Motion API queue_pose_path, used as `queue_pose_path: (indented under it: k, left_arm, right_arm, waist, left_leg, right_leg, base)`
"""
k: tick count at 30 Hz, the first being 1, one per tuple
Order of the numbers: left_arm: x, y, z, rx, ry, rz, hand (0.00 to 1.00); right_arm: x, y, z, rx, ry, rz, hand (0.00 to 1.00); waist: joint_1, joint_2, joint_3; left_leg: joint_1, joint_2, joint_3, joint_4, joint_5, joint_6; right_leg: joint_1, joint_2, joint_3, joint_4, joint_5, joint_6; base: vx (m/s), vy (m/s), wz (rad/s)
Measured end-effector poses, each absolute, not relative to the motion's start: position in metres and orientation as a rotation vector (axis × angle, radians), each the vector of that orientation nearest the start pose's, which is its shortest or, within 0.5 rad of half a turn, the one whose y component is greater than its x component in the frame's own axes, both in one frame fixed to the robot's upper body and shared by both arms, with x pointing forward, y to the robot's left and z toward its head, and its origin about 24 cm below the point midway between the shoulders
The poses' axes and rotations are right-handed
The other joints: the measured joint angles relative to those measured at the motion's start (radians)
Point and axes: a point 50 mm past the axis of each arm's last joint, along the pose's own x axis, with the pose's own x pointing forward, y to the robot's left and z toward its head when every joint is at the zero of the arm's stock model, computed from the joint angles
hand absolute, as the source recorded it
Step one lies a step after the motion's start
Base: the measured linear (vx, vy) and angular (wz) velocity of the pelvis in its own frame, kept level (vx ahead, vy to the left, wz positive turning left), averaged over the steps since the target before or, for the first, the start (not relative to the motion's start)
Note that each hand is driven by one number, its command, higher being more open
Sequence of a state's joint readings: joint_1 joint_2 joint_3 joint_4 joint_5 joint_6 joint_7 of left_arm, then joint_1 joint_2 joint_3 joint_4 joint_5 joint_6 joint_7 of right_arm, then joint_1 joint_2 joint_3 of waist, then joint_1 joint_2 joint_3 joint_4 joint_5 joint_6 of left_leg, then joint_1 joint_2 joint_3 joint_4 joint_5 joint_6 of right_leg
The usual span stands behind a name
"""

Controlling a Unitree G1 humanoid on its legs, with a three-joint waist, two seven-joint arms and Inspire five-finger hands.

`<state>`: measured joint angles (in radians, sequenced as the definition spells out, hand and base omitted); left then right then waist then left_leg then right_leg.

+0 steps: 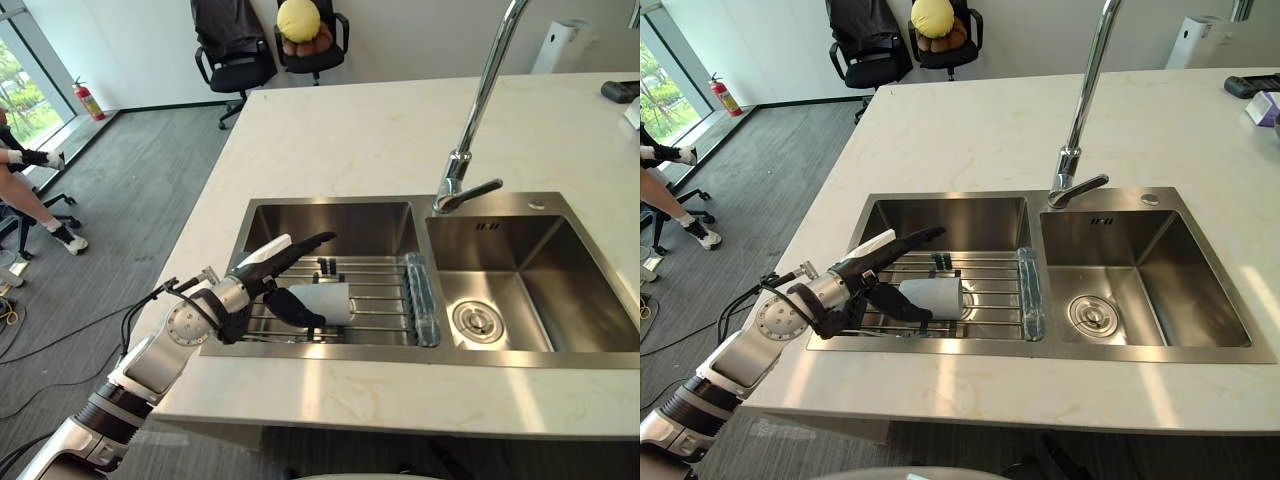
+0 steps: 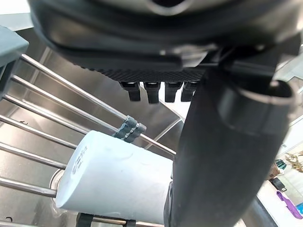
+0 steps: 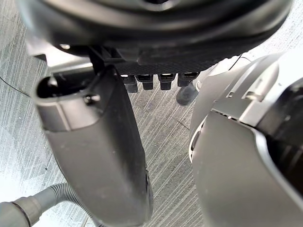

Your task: Walk over to the sink, pick up the cup, carry it to the dishwasher, place the cup inside the dishwasher, then close the dishwasher door

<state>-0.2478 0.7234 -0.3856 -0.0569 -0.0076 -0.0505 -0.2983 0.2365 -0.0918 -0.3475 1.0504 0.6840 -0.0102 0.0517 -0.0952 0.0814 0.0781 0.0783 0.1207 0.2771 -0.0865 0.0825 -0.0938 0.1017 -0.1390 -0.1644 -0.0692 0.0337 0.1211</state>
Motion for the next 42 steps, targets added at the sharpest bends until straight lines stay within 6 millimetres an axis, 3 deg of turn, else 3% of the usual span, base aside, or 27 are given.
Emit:
queue_pose_path:
  k: [16,17,25,42]
  left_arm:
    - [0.272,0.161,0.082,0.813,-0.051,-0.718,1.0]
    - [0.273,0.162,0.081,0.816,-0.044,-0.714,0.0]
    - [0.275,0.169,0.066,0.854,0.027,-0.705,0.0]
    - [0.286,0.169,0.068,0.876,0.011,-0.699,0.0]
  right_arm:
    - [0.025,-0.228,-0.165,0.683,1.035,-0.796,1.0]
    - [0.025,-0.228,-0.165,0.682,1.035,-0.794,1.0]
    - [0.026,-0.229,-0.164,0.67,1.034,-0.792,1.0]
    - [0.027,-0.233,-0.163,0.654,1.036,-0.789,1.0]
  waist:
    - [-0.004,-0.001,0.001]
    - [-0.005,-0.001,0.001]
    - [-0.017,-0.002,0.002]
    - [-0.029,-0.004,0.009]
  left_leg:
    - [0.0,0.0,0.003,0.0,-0.002,0.0]
    - [0.0,0.0,0.003,0.0,-0.002,0.0]
    - [0.0,0.0,0.007,0.0,-0.003,-0.001]
    - [0.008,0.001,0.021,0.0,-0.009,-0.003]
  right_leg:
    - [0.0,0.0,0.001,-0.002,0.001,0.0]
    - [0.0,0.0,0.001,-0.002,0.001,0.0]
    - [-0.002,0.0,0.004,-0.002,0.001,0.0]
    - [-0.003,0.0,0.018,-0.002,0.0,0.0]
  base:
    - [-0.01,-0.002,0.0]
    - [0.0,0.0,0.0]
    - [0.0,0.0,0.0]
    - [0.0,0.0,-0.01]
